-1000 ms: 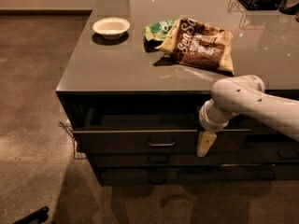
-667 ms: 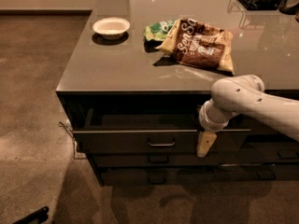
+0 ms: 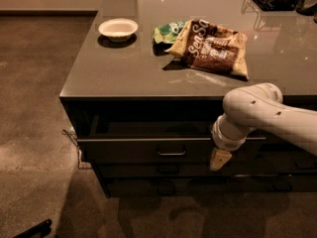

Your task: Open top drawer

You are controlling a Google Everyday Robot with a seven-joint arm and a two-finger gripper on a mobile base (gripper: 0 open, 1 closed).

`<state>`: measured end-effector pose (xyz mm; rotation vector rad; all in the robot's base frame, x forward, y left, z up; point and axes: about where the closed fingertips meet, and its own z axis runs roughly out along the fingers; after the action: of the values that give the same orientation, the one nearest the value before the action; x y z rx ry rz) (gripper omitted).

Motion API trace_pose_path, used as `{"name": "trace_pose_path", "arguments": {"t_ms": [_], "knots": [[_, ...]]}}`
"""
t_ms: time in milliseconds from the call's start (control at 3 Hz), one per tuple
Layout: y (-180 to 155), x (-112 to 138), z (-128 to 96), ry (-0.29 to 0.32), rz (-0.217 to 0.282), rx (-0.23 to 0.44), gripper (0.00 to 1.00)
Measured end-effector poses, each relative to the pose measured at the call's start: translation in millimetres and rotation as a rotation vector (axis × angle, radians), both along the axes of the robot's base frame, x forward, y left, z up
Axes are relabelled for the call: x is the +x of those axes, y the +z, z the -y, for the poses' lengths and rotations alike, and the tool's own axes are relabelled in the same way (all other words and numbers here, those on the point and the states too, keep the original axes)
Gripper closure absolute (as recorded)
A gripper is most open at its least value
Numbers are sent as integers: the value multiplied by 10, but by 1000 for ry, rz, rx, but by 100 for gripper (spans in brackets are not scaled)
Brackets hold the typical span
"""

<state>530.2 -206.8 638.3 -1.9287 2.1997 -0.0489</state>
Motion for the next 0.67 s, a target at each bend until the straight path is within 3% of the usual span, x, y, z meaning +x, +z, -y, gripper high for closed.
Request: {"name": "trace_pose_path", "arguments": {"t_ms": [667], "knots": [[-46, -437, 76, -74, -63, 23, 73]]}}
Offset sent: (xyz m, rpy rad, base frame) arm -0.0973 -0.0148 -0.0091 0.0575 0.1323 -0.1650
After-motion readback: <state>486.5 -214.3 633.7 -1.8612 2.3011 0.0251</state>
